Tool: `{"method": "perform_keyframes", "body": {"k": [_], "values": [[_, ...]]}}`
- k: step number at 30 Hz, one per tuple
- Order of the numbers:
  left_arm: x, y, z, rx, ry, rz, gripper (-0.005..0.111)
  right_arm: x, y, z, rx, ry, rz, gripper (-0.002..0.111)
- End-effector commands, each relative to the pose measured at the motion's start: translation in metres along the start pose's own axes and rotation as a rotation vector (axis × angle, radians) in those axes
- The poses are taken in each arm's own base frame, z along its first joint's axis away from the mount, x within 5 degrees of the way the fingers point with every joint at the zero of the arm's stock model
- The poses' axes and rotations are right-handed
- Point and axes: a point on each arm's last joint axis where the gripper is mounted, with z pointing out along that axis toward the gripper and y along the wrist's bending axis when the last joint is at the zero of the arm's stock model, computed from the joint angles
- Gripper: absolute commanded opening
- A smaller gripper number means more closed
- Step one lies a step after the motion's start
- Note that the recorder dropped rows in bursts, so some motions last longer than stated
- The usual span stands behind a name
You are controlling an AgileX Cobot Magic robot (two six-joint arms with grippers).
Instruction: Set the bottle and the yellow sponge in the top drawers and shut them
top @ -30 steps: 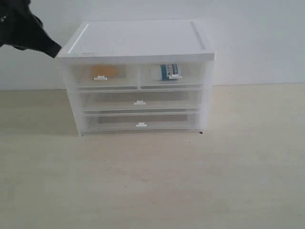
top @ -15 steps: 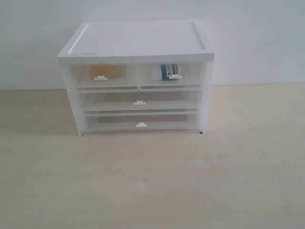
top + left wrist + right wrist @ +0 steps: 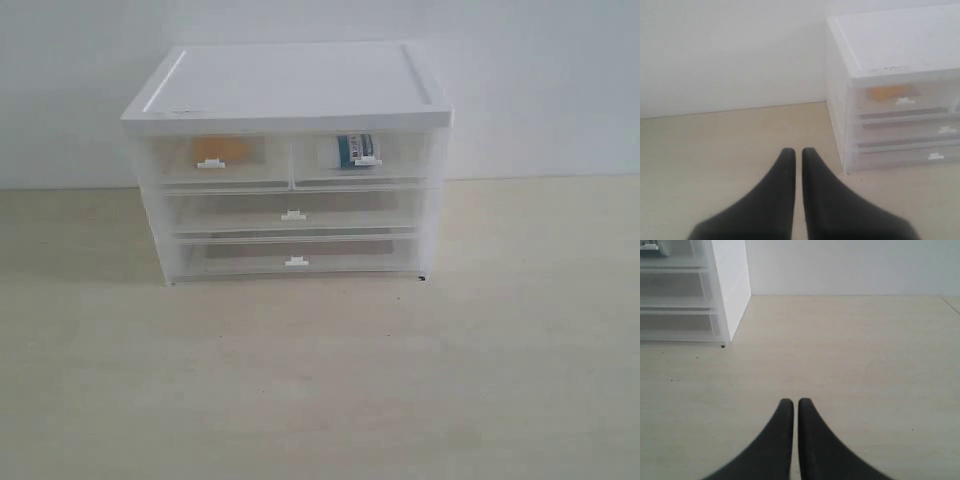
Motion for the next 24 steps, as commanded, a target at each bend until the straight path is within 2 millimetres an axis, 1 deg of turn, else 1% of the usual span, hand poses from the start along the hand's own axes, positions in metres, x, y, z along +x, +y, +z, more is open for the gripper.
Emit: {"method": "perform_keyframes", "body": {"k": [1, 9, 15, 19, 24], "values": [[0.004, 0.003, -0.004, -0.019, 0.027, -0.019, 0.004, 0.001, 0.000, 0.000, 0.001, -0.007, -0.002, 0.001], [0.006, 0.000, -0.002, 0.012, 0.019, -0.030, 0.004, 0.001, 0.000, 0.000, 0.001, -0.007, -0.002, 0.001], [0.018, -0.010, -0.004, 0.138, -0.062, 0.121, 0.004, 0.001, 0.000, 0.000, 0.001, -0.007, -0.002, 0.001], [0.029, -0.012, -0.012, 0.185, -0.112, 0.146, 0.004, 0.001, 0.000, 0.000, 0.001, -0.007, -0.002, 0.001], [0.045, -0.006, -0.028, 0.189, -0.175, 0.153, 0.004, 0.001, 0.000, 0.000, 0.001, -0.007, -0.002, 0.001]]}}
